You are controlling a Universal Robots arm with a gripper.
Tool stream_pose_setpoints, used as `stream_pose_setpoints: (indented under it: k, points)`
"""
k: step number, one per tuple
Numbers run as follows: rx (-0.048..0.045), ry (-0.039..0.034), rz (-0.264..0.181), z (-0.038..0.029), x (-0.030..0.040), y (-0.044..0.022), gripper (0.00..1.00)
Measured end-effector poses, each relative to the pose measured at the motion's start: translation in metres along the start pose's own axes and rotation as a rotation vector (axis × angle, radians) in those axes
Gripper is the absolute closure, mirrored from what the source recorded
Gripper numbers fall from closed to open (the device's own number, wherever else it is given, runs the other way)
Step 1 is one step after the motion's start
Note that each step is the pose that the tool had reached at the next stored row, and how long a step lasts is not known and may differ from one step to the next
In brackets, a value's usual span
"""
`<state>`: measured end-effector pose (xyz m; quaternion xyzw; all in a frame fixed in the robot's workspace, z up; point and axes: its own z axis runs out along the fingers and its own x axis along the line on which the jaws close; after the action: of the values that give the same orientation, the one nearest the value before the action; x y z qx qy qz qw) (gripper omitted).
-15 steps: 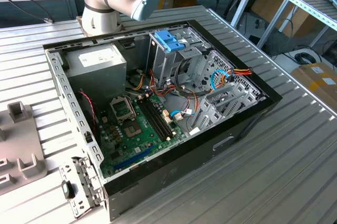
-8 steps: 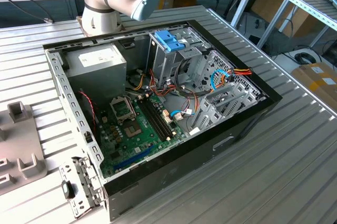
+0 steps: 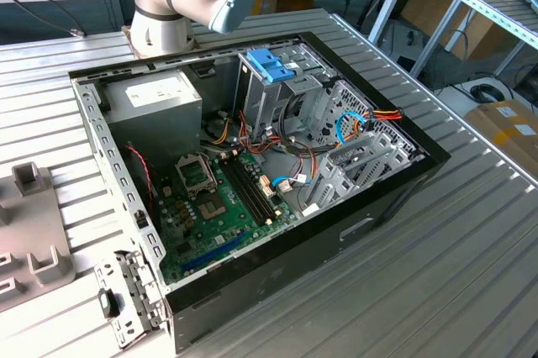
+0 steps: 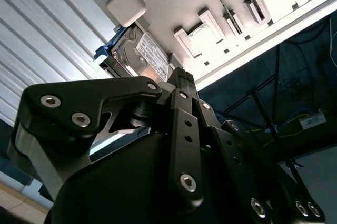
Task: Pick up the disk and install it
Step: 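Pick up the disk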
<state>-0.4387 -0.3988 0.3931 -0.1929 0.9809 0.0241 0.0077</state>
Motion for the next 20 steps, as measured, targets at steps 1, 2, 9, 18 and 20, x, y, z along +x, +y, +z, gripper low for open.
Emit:
stream_pose_setpoints:
  k: [1,2,9,18,20]
  points:
    - [0.0000,0.0001,-0.002,0.0000,0.0000,0.0000,0.90]
    - [-0.0002,0.0002,-0.006,0.0000,0.0000,0.0000,0.90]
    - [-0.0006,0.0012,-0.026,0.0000,0.0000,0.0000,0.90]
    - [-0.0013,0.0024,-0.052,0.0000,0.0000,0.0000,0.90]
    - [-0.0014,0.0026,-0.057,0.0000,0.0000,0.0000,0.90]
